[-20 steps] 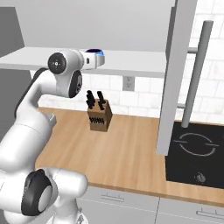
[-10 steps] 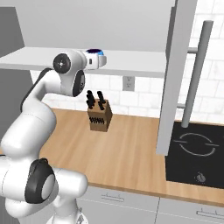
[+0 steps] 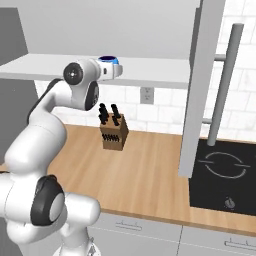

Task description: Gather all objects into one cabinet and sort the glasses and bowls to opposite sides.

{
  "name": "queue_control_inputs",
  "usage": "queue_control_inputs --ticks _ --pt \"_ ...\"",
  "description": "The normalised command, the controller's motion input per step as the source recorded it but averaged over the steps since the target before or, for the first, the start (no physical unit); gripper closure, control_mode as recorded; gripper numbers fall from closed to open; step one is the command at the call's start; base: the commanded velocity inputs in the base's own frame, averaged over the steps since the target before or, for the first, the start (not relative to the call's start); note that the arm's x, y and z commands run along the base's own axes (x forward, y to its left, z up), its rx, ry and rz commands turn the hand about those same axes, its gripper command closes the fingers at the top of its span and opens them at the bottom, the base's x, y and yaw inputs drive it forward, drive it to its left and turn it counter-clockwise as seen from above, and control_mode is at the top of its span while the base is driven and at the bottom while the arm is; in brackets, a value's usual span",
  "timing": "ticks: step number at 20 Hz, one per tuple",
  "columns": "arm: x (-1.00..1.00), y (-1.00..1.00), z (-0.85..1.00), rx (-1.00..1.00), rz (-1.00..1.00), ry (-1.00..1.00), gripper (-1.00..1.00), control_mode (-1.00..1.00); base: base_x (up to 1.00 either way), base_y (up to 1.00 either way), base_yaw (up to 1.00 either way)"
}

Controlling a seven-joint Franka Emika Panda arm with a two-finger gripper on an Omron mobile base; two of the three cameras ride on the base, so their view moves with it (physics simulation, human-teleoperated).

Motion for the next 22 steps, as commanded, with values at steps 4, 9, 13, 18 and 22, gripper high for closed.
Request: queue_control_inputs --ticks 4,9,13,18,22 --pt "0.14 0.0 -0.02 0.0 0.0 0.0 -1.0 -1.0 0.0 0.0 0.0" --pt "0.09 0.0 -0.13 0.0 0.0 0.0 1.0 -1.0 0.0 0.0 0.0" --pt "0.0 -0.02 -0.07 0.0 0.0 -0.01 1.0 -1.0 0.0 0.0 0.0" --pt "0.0 -0.03 0.0 0.0 0.0 -0.04 1.0 -1.0 0.0 0.0 0.0" --pt "0.0 0.0 0.0 0.0 0.0 0.0 1.0 -1.0 0.0 0.0 0.0"
